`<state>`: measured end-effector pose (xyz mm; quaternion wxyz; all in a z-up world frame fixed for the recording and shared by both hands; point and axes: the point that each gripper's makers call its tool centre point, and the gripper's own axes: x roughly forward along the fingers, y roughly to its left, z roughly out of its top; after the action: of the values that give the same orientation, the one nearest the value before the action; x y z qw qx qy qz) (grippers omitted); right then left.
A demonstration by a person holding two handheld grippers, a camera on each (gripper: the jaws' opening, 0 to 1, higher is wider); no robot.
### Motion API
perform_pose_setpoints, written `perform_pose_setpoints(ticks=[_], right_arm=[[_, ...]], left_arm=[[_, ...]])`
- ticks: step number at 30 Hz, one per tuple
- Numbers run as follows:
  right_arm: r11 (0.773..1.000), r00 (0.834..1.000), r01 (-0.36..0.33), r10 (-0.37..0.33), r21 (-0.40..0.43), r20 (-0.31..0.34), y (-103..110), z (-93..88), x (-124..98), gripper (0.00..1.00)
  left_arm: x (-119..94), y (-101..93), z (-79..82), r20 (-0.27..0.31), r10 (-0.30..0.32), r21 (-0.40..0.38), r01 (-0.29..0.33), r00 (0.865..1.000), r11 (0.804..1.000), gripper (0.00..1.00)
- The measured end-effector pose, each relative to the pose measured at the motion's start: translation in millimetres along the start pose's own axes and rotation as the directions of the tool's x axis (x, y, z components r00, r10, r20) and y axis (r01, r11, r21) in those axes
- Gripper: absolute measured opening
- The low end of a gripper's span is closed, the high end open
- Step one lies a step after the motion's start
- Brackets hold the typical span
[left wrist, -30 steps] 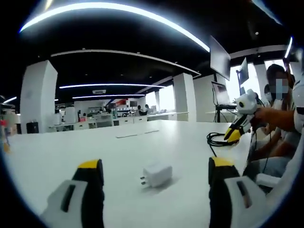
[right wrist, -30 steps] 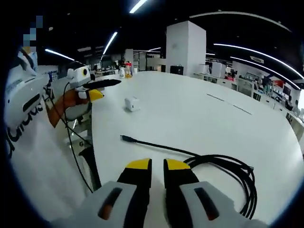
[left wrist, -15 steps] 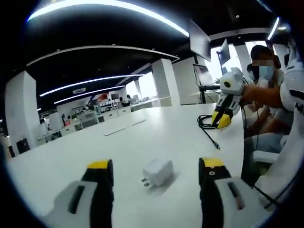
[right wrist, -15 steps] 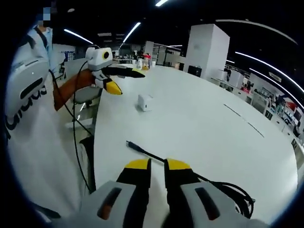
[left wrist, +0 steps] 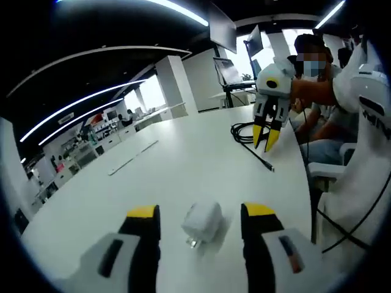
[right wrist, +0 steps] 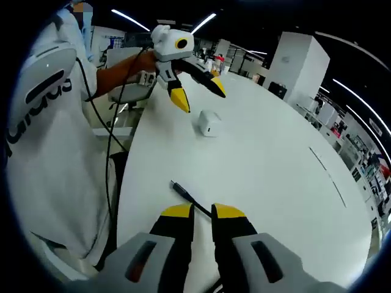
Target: Plug the desk Type‑C cable into the charger adapter.
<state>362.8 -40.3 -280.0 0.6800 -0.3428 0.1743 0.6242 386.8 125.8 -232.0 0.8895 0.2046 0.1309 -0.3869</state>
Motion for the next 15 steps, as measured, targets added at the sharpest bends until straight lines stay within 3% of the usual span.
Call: perform_pose_setpoints(ticks=[4, 10, 15], right_arm=[[0.997, 0.998, -0.040, 0.036, -0.064, -0.059, 1, 0.5, 7, 0.11], [0.992, 0.994, -0.073, 0.064, -0.102, -0.091, 1, 2.7, 11, 0.11], [0.987, 0.989, -0.101, 0.086, -0.124, -0.117, 2, 1.7, 12, 0.11]], left_arm=[[7, 5.0, -0.1, -0.054, -0.040, 0.045, 0.042, 0.998, 0.998, 0.46], [16, 4.3, -5.2, -0.126, -0.118, 0.070, 0.127, 0.985, 0.989, 0.44], [23, -2.3, -15.7, -0.204, -0.194, 0.071, 0.212, 0.960, 0.975, 0.42]])
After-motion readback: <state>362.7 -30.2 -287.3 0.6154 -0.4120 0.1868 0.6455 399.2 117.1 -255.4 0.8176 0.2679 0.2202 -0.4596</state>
